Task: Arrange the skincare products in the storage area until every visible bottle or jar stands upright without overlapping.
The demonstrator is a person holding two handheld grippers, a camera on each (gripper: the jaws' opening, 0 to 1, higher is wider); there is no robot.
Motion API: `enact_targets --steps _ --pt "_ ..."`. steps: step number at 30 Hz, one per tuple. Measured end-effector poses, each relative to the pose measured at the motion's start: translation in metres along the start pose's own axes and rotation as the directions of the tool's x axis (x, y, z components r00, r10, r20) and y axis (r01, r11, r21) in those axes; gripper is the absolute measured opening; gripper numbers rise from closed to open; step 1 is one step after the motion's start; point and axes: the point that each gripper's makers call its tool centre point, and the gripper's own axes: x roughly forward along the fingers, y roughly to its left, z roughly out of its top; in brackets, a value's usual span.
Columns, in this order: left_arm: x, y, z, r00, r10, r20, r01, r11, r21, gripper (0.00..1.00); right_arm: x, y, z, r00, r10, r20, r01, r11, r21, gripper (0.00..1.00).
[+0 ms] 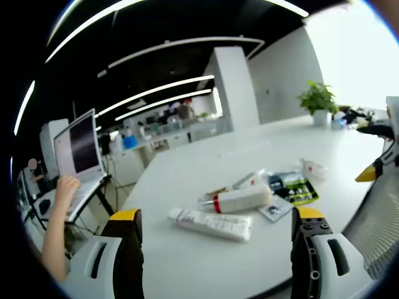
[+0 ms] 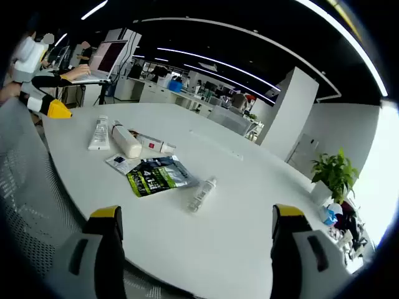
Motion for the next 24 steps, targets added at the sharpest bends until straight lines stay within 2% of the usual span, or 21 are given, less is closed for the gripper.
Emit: enact_targets --steps 2,3,8,11,13,15,16,20,24 --pt "0.000 0.000 0.000 1.000 -0.003 0.006 0.003 1.000 -0.008 0.97 -0.001 -0.002 0.006 0.999 -0.010 0.041 0.010 1.000 0.005 1.00" --pt "0.000 0.000 0.001 1.000 -0.001 0.010 0.001 1.000 -0.006 0.97 -0.003 -0.004 0.009 0.998 -0.018 0.066 0.015 0.999 0.042 1.00" --pt "0.000 0.003 0.001 1.000 0.015 0.014 -0.015 1.000 -0.005 0.97 -0.002 0.003 0.006 0.999 0.018 0.043 -0.020 0.999 0.031 0.99" --pt "0.000 0.003 0.003 1.000 0.014 0.025 -0.014 1.000 -0.003 0.97 -0.004 0.002 0.010 0.998 0.016 0.065 -0.019 0.999 0.035 0.92" --pt "0.000 0.004 0.002 1.000 0.020 0.020 -0.020 1.000 -0.004 0.97 -0.003 0.005 0.010 0.997 0.032 0.063 -0.033 0.999 0.027 0.95" --pt "0.001 0.007 0.000 1.000 0.019 0.013 -0.019 1.000 -0.001 0.97 -0.002 0.010 0.005 0.998 0.058 0.040 -0.060 0.997 0.053 1.00" --pt "0.001 0.007 -0.001 1.000 0.020 0.007 -0.020 1.000 0.000 0.97 -0.001 0.009 0.003 0.998 0.053 0.024 -0.054 0.997 0.055 0.99" --pt "0.001 0.006 -0.001 1.000 0.015 0.003 -0.015 1.000 -0.002 0.97 -0.002 0.010 0.006 0.998 0.051 0.040 -0.053 0.997 0.047 0.99" --pt "0.000 0.006 0.000 1.000 0.016 0.008 -0.016 1.000 -0.003 0.97 -0.002 0.011 0.005 0.998 0.060 0.029 -0.062 0.997 0.050 1.00"
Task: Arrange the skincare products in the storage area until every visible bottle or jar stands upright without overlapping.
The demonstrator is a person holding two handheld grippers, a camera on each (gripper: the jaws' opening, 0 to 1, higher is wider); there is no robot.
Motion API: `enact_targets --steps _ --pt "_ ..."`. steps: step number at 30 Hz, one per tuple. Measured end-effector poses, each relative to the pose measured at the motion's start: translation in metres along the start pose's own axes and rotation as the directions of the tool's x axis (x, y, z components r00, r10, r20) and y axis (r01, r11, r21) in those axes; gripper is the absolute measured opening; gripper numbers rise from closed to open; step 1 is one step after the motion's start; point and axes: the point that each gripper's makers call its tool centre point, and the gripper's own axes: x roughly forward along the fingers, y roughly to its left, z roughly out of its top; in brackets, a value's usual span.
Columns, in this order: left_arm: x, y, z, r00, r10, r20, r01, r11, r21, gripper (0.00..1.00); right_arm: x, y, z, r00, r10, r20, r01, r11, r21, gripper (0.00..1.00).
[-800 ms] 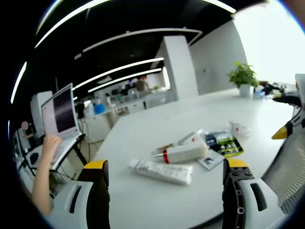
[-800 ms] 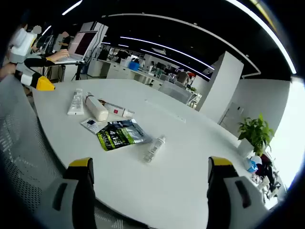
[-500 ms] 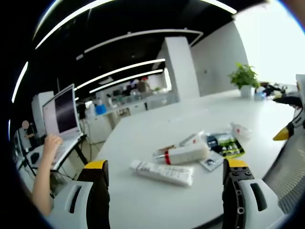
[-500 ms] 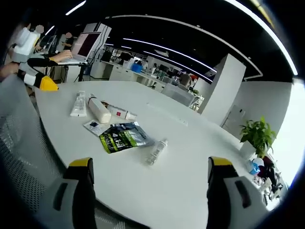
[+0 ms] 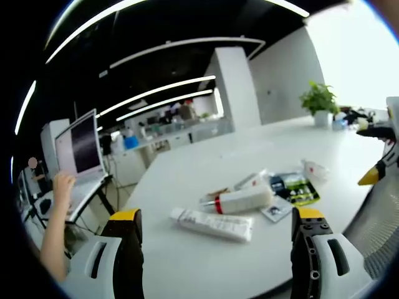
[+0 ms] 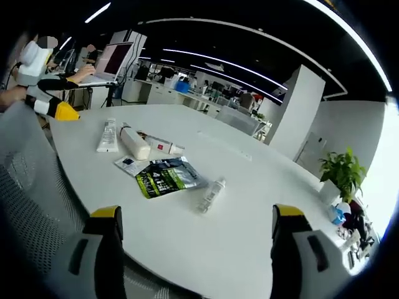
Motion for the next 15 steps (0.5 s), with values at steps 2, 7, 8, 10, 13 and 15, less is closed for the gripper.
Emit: enact_targets --steps 2,7,8,10,13,15 --pt "-0.0001 0.0010 0.0001 1.000 0.006 0.000 -0.006 1.000 0.000 0.97 -0.0005 -0.0015 0.0002 1.000 -0.009 0.000 0.009 1.000 0.000 1.00" --pt "0.0002 0.0003 -0.0018 1.000 0.004 -0.016 -0.004 1.000 0.005 0.97 -0.0010 -0.0032 0.0015 1.000 -0.019 0.005 0.019 1.000 -0.005 1.00" --pt "0.0003 -0.0004 -0.0011 1.000 0.001 -0.012 -0.001 1.000 0.006 0.97 -0.0010 -0.0031 0.0018 1.000 -0.018 0.007 0.019 1.000 -0.006 1.00" --pt "0.0005 -0.0020 -0.0015 1.000 -0.007 -0.014 0.007 1.000 0.003 0.97 -0.0012 -0.0037 0.0027 1.000 -0.022 0.012 0.022 1.000 -0.007 1.00" --pt "0.0011 -0.0033 -0.0028 1.000 -0.010 -0.026 0.010 1.000 0.006 0.97 -0.0008 -0.0049 0.0005 1.000 -0.028 0.002 0.028 1.000 -0.007 1.00" --pt "0.0007 -0.0029 -0.0017 1.000 -0.003 -0.024 0.003 1.000 0.014 0.97 -0.0009 -0.0054 -0.0004 1.000 -0.030 -0.002 0.029 1.000 -0.005 1.00"
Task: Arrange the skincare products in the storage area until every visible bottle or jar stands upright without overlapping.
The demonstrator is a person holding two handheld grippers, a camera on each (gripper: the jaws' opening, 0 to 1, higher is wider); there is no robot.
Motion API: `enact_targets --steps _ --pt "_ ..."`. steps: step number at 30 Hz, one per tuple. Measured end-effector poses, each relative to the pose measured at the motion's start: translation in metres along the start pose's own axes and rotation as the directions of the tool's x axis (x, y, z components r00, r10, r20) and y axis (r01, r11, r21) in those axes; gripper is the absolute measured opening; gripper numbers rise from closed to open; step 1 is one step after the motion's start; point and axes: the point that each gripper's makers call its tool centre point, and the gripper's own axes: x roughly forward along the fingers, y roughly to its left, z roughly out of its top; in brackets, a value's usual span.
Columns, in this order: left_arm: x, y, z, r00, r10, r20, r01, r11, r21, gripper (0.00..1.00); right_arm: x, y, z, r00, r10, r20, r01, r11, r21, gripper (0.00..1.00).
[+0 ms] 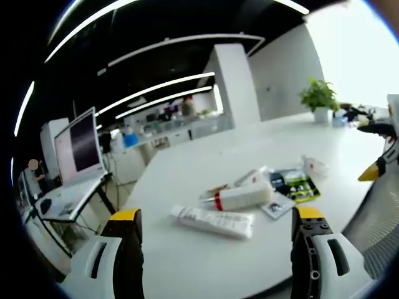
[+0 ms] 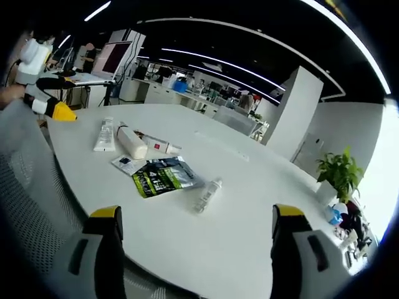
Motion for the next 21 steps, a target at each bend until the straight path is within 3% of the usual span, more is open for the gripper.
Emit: enact_targets --steps 5,9,13,16,18,21 --pt "-0.001 0.003 0.001 1.000 0.016 0.000 -0.016 1.000 0.004 0.93 0.000 0.000 0.001 1.000 -0.004 0.008 0.004 1.000 -0.003 1.00" --pt "0.000 0.002 0.000 1.000 -0.001 -0.014 0.001 0.999 -0.034 0.92 -0.001 -0.002 0.003 1.000 -0.013 0.014 0.013 1.000 -0.005 1.00" --pt "0.002 0.006 -0.008 0.997 -0.026 -0.075 0.022 0.998 -0.060 0.95 -0.001 -0.005 0.002 1.000 -0.028 0.001 0.028 0.999 -0.016 1.00" --pt "0.006 0.006 -0.004 0.996 -0.053 -0.067 0.047 0.995 -0.085 0.95 -0.003 -0.005 -0.002 0.999 -0.028 -0.030 0.027 0.999 -0.031 1.00" --pt "0.009 0.002 -0.002 0.994 -0.081 -0.068 0.078 0.996 -0.047 0.96 -0.004 -0.004 -0.006 0.998 -0.010 -0.066 0.007 0.999 -0.046 1.00" --pt "0.010 0.004 0.001 0.996 -0.064 -0.068 0.067 0.997 0.040 0.97 -0.005 -0.003 -0.007 0.993 0.037 -0.115 -0.048 0.994 -0.095 1.00"
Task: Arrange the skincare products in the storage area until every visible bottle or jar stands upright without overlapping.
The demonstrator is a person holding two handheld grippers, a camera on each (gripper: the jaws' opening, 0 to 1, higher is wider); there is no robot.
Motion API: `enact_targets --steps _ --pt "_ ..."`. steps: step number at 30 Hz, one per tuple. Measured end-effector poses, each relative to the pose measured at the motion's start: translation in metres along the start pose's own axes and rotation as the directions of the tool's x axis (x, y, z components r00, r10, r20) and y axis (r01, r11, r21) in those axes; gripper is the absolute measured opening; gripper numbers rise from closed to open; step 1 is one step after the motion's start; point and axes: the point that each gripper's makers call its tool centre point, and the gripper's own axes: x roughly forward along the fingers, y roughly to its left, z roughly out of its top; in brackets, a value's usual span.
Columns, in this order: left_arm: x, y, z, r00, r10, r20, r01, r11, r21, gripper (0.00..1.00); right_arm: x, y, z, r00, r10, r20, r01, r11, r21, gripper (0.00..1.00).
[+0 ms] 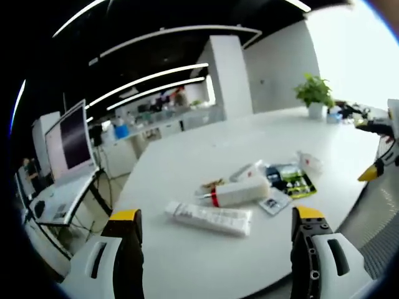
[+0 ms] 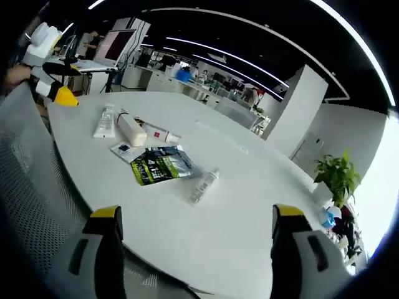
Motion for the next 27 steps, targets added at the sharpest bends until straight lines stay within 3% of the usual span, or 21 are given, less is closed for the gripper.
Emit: enact_targets --steps 5,9,14,15,17,19,23,27 --pt "-0.001 -0.003 0.001 1.000 -0.005 0.017 0.005 1.000 0.000 0.96 0.003 -0.007 0.035 0.996 0.065 0.060 -0.063 0.997 -0.034 1.00" --pt "0.002 -0.003 -0.007 1.000 -0.002 0.008 0.002 1.000 0.017 0.95 0.012 -0.001 0.062 0.983 0.157 0.099 -0.152 0.987 -0.060 0.99" --pt "0.000 0.002 -0.007 0.999 0.010 0.031 -0.009 0.999 -0.037 0.94 0.024 0.008 0.089 0.955 0.252 0.159 -0.238 0.966 -0.104 1.00" --pt "0.000 0.003 -0.008 0.999 0.007 0.037 -0.005 0.999 -0.051 0.94 0.026 0.009 0.099 0.943 0.266 0.198 -0.249 0.963 -0.106 1.00" --pt "0.000 -0.002 -0.013 1.000 -0.025 0.017 0.027 0.996 -0.082 0.96 0.027 0.010 0.113 0.929 0.281 0.239 -0.257 0.958 -0.129 1.00" --pt "-0.002 -0.007 -0.021 0.999 -0.042 -0.020 0.041 0.997 -0.064 0.97 0.028 0.008 0.119 0.927 0.276 0.254 -0.249 0.959 -0.135 1.00" --pt "-0.004 -0.006 -0.012 0.999 -0.039 0.034 0.041 0.998 -0.056 0.97 0.026 -0.003 0.120 0.923 0.280 0.265 -0.257 0.959 -0.118 1.00" --pt "-0.003 -0.009 -0.016 0.998 -0.057 0.012 0.058 0.996 -0.063 0.97 0.027 -0.010 0.114 0.908 0.328 0.259 -0.313 0.945 -0.098 1.00"
